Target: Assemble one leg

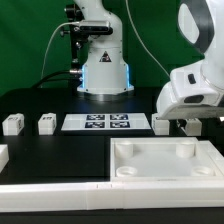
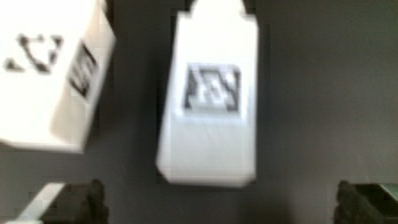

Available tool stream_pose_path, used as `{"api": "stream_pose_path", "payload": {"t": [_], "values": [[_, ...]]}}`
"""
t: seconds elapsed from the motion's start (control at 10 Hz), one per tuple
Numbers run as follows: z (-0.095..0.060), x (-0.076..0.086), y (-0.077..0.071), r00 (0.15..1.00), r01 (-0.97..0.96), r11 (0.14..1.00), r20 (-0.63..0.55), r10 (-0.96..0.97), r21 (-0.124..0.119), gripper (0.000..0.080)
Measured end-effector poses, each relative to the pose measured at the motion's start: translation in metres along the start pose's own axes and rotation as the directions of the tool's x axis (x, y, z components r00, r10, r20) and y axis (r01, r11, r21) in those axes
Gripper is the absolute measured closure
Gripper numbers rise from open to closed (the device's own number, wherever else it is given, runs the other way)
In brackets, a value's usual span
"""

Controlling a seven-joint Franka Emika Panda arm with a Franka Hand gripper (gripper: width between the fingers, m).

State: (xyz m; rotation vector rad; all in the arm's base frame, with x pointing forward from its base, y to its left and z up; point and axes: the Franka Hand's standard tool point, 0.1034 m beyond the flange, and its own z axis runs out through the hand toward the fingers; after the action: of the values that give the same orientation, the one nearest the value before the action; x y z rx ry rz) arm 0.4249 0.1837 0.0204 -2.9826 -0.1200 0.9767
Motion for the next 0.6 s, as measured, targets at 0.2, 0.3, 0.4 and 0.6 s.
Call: {"api": "stream_pose_path", "payload": {"t": [0.2,0.3,0.4,0.6], "values": [[0.011,-0.006,0.002,0.999,0.004,1.000,0.034,-0.004,-0.006,0.0150],[0.014,-0.004,0.001,1.000,0.004,1.000,0.025,-0.004,-0.003,0.0150],[0.016,-0.006,0.002,0.999,0.005,1.000,0.039,-0.004,-0.006,0.0150],[0.022,-0.017,0.007,0.965,0.013,1.000,0.264,-0.005,-0.028,0.0150]]}}
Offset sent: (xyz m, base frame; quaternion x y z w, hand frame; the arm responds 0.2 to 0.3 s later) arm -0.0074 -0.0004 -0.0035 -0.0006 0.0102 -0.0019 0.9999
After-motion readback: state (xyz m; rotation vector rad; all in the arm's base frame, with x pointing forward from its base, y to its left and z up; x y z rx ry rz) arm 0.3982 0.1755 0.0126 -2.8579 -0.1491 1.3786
